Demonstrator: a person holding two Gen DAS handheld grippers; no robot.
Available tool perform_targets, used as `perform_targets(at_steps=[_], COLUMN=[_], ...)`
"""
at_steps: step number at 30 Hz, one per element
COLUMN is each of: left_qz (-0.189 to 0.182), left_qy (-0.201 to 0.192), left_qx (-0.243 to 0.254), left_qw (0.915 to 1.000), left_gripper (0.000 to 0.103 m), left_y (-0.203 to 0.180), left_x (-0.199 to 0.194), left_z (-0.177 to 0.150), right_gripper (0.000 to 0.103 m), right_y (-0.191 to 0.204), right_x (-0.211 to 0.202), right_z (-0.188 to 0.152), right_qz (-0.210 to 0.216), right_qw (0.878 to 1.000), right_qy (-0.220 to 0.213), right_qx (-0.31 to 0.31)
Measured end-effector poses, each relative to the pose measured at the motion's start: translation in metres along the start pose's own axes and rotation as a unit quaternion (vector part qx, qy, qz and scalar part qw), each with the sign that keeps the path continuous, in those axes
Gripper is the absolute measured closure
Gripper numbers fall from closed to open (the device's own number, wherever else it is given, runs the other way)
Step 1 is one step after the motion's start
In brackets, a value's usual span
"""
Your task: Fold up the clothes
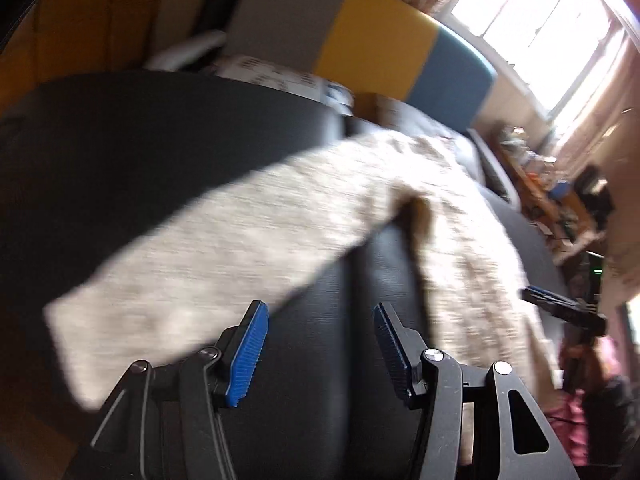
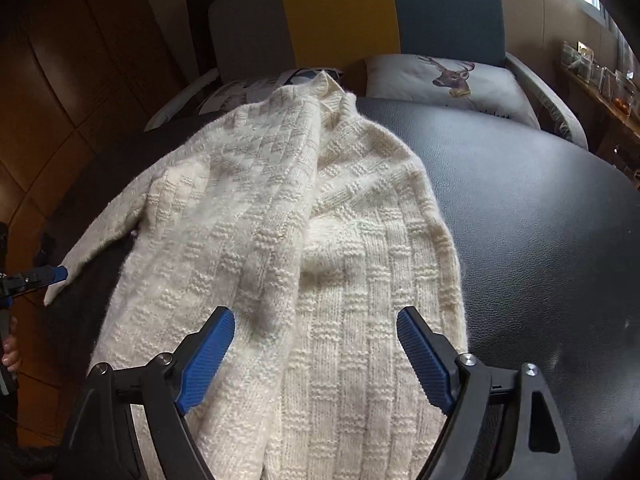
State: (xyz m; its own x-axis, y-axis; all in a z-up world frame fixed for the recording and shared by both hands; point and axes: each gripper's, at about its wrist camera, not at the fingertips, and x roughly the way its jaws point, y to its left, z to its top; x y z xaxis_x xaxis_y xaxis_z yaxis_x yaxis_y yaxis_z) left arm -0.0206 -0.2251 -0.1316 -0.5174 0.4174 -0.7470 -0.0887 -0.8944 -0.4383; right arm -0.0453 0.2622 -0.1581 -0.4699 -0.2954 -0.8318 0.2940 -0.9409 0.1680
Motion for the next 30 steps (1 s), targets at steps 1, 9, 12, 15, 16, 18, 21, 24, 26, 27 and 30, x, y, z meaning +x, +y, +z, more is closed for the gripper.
perform_targets(at_steps=[1, 9, 12, 15, 16, 18, 21, 24, 26, 27, 30], left_qz=[-0.034, -0.049, -0.025, 0.032, 0.051, 0.055, 0.027, 0.008, 0.007, 0.005, -0.059], left_qy=[0.011, 0.104, 0.107, 0.092, 0.087, 0.086, 0.099, 0.107, 0.102, 0.097, 0.072], left_qx=[-0.005, 0.011, 0.047, 0.124, 0.141, 0.140, 0.093, 0.071, 0.069, 0.067, 0.102], left_qw=[0.9993, 0.9933, 0.9928, 0.9875, 0.9849, 0.9849, 0.9903, 0.9917, 0.9924, 0.9930, 0.9904], left_gripper=[0.047, 0.047, 0.044, 0.049, 0.055, 0.083, 0.089, 0.088, 0.088, 0.089, 0.087], left_y=[-0.011, -0.085, -0.104, -0.127, -0.132, -0.128, -0.107, -0.094, -0.097, -0.099, -0.127], left_x=[0.010, 0.090, 0.098, 0.101, 0.102, 0.103, 0.100, 0.099, 0.090, 0.084, 0.054], left_z=[0.001, -0.007, -0.019, -0.029, -0.032, -0.029, -0.019, -0.016, -0.016, -0.016, -0.016], right_gripper=[0.017, 0.021, 0.029, 0.031, 0.031, 0.031, 0.025, 0.019, 0.018, 0.018, 0.018], right_y=[0.000, -0.005, 0.003, 0.002, 0.000, -0.011, -0.030, -0.050, -0.062, -0.066, -0.073], right_x=[-0.004, -0.021, -0.013, -0.002, -0.003, -0.006, -0.010, -0.015, -0.019, -0.023, -0.041], right_z=[-0.001, -0.039, -0.055, -0.066, -0.068, -0.069, -0.071, -0.073, -0.073, -0.073, -0.075], right_qz=[-0.008, -0.057, -0.060, -0.051, -0.048, -0.047, -0.067, -0.084, -0.098, -0.095, -0.058], right_qw=[1.000, 0.996, 0.992, 0.993, 0.993, 0.994, 0.994, 0.994, 0.993, 0.994, 0.996], right_qy=[-0.002, 0.016, 0.038, 0.041, 0.040, 0.040, 0.042, 0.051, 0.056, 0.056, 0.029], right_qx=[-0.005, -0.072, -0.107, -0.102, -0.103, -0.094, -0.080, -0.050, -0.020, 0.002, 0.061])
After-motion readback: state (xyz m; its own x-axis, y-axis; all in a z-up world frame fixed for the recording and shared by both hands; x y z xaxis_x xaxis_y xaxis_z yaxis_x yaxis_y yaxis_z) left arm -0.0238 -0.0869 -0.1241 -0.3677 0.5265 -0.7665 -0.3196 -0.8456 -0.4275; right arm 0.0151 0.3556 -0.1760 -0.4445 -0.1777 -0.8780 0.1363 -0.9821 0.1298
